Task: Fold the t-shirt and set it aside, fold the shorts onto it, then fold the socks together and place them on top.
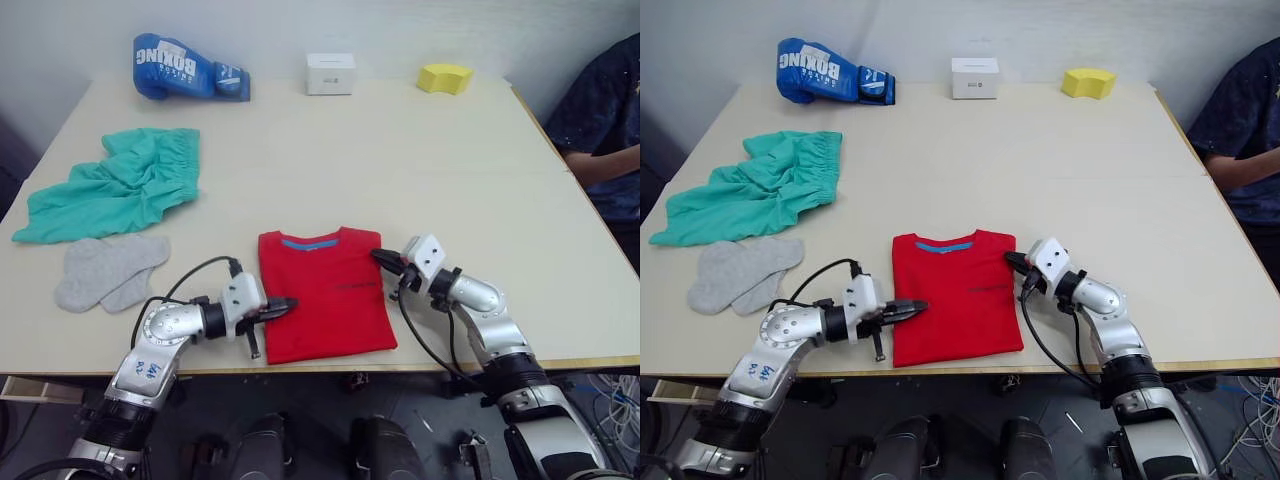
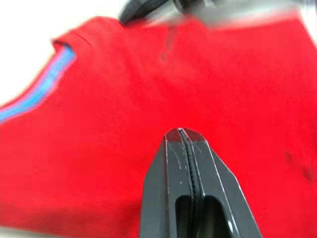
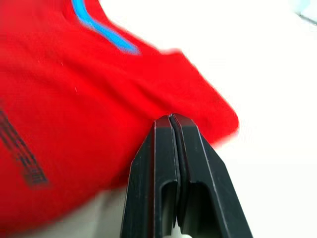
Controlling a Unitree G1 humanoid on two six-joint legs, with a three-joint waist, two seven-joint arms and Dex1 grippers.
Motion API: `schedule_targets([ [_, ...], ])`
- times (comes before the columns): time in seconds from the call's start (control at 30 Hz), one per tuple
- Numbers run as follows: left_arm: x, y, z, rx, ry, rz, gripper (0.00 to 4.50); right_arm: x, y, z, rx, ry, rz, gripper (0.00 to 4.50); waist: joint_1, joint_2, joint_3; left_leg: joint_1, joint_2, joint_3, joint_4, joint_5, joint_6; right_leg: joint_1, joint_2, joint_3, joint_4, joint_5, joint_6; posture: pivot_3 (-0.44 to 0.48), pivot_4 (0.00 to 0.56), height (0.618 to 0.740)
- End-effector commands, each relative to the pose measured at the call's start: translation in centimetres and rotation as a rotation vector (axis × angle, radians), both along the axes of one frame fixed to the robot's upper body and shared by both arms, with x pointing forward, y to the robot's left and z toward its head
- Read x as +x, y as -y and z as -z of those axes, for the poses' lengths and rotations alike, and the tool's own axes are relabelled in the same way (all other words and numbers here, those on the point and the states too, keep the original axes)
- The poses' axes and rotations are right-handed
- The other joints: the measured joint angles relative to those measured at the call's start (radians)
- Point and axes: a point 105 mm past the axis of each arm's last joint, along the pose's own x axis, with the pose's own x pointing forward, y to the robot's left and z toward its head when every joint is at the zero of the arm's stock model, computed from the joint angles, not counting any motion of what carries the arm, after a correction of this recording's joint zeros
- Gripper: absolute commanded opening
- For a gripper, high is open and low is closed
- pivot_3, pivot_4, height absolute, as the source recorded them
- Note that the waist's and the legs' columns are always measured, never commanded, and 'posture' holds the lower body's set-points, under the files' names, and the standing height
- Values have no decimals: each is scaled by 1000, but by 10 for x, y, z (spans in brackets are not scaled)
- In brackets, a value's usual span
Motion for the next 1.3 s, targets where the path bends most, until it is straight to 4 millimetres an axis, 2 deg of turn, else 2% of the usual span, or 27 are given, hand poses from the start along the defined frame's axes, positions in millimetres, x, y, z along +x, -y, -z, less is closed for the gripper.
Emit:
schedule_targets([
  [0.03,17,-4,-25,-69,57,-54,0,-8,-28,-37,53,100,-131,24,-3,0,0,0,0,0,0,0,0,0,0,0,0,0,0,0,150,740],
  [0.13,36,-8,-16,-8,46,-129,0,-15,-52,-27,8,72,-221,24,-11,0,0,0,0,0,0,0,0,0,2,-3,1,0,0,0,150,740],
  [0.2,47,-9,-11,8,46,-188,0,-15,-61,-16,-54,81,-248,24,-13,0,0,0,-1,0,0,0,0,0,3,-5,1,0,0,0,150,740],
  [0.27,55,-10,-8,4,41,-230,0,-12,-63,-9,-92,98,-256,24,-13,0,0,0,-2,1,0,0,0,0,3,-7,1,0,0,0,150,740],
  [0.33,57,-13,0,26,18,-256,0,2,-59,-1,-98,69,-203,24,-14,0,0,-1,-3,1,0,0,1,0,3,-8,2,0,0,0,150,740],
  [0.47,55,-18,15,62,-30,-291,0,34,-35,4,-110,18,-34,24,-16,0,0,0,-5,1,2,0,3,0,2,-8,2,0,1,0,150,740],
  [0.6,48,-20,17,61,-26,-279,0,63,9,-20,-10,15,182,24,-14,0,0,1,-5,0,1,0,2,1,1,-5,2,0,0,0,150,740],
  [0.67,44,-18,13,43,1,-250,0,66,20,-31,30,23,203,24,-16,0,0,1,-5,1,0,0,2,1,1,-3,1,0,0,0,150,740],
  [0.8,31,-4,-18,-84,115,-129,0,59,37,-52,189,-58,115,24,-17,0,0,0,-4,1,0,0,2,1,1,-1,0,0,0,0,150,740],
  [0.9,22,-6,-28,-89,135,-69,0,28,56,-58,177,-242,-68,614,-11,1,0,-3,-2,-1,0,0,2,0,0,-1,1,0,0,0,150,740],
  [1.0,11,-4,-27,-87,109,-16,0,-5,61,-55,126,-479,-163,1605,-9,3,2,-6,-2,-3,1,-1,3,-1,-2,-2,0,0,0,0,150,740],
  [1.1,1,1,-19,-71,77,34,0,-27,59,-43,68,-686,-133,2672,-17,3,1,-5,-2,-3,2,-5,8,0,-4,-3,-5,0,0,0,150,740],
  [1.2,-6,7,-9,-55,46,66,0,-45,43,-30,89,-877,-131,3721,-18,3,1,-5,0,-2,2,-6,7,0,-2,-4,-5,0,0,0,150,740],
  [1.27,-9,9,-5,-51,29,81,0,-53,36,-22,66,-944,-123,4411,-13,3,1,-5,2,-2,1,-6,5,-1,-1,-4,-5,0,0,0,150,740],
  [1.3,-10,10,-5,-49,26,86,0,-56,33,-15,20,-977,-108,4467,-12,3,2,-5,3,-3,1,-6,5,-2,0,-5,-5,0,-1,0,150,740],
])
